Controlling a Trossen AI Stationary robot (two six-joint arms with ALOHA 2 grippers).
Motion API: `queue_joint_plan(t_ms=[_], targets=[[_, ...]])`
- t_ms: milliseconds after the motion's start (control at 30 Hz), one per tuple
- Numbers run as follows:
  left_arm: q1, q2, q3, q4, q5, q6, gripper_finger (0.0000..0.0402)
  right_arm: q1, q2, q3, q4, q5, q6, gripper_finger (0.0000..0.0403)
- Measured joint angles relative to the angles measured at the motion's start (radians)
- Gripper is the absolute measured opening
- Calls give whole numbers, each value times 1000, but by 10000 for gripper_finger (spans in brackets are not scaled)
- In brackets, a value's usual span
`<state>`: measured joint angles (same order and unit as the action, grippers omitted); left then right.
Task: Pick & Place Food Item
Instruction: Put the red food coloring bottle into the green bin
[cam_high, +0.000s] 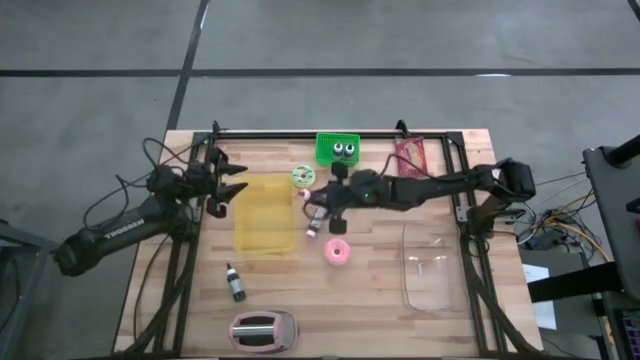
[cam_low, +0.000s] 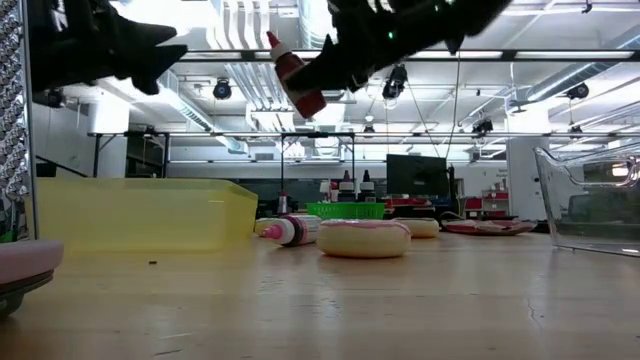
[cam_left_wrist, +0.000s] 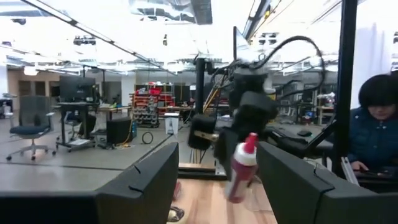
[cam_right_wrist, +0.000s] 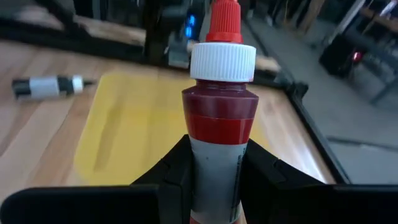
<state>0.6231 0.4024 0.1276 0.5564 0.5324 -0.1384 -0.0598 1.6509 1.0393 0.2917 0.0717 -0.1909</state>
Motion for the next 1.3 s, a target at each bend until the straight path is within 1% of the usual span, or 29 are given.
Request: queue_joint_plan(t_ms=[67,133,267,367,433,533,733,900,1000,1200,1300], targets=[[-5,82,35,16,0,7,223,-38,-4,-37,100,-53,-1,80],[-11,172,77,39,0,21,223,-68,-6,-63,151,-89,-1,80],[-25,371,184,64,0,58,223,-100,-1,-86,188,-102,-27,80],[-30,509,284,62,12,77,223,-116,1,-96,214,-134,-32,80],[-30,593,361,30,33,88,223,-124,2,-102,219,-144,-47,80],[-30,700,486,-102,58,128,223,-138,2,-107,220,-144,-64,80],[-34,871,759,-457,63,257,223,-187,3,-110,220,-152,-81,80],[-34,949,946,-683,63,333,223,-230,3,-114,220,-167,-83,80],[-34,992,1048,-823,59,362,223,-255,3,-118,220,-204,-83,80],[-42,1099,1237,-1094,-7,423,223,-288,3,-120,220,-214,-101,80],[-45,1156,1332,-1216,-9,455,223,-302,3,-120,221,-238,-100,80]])
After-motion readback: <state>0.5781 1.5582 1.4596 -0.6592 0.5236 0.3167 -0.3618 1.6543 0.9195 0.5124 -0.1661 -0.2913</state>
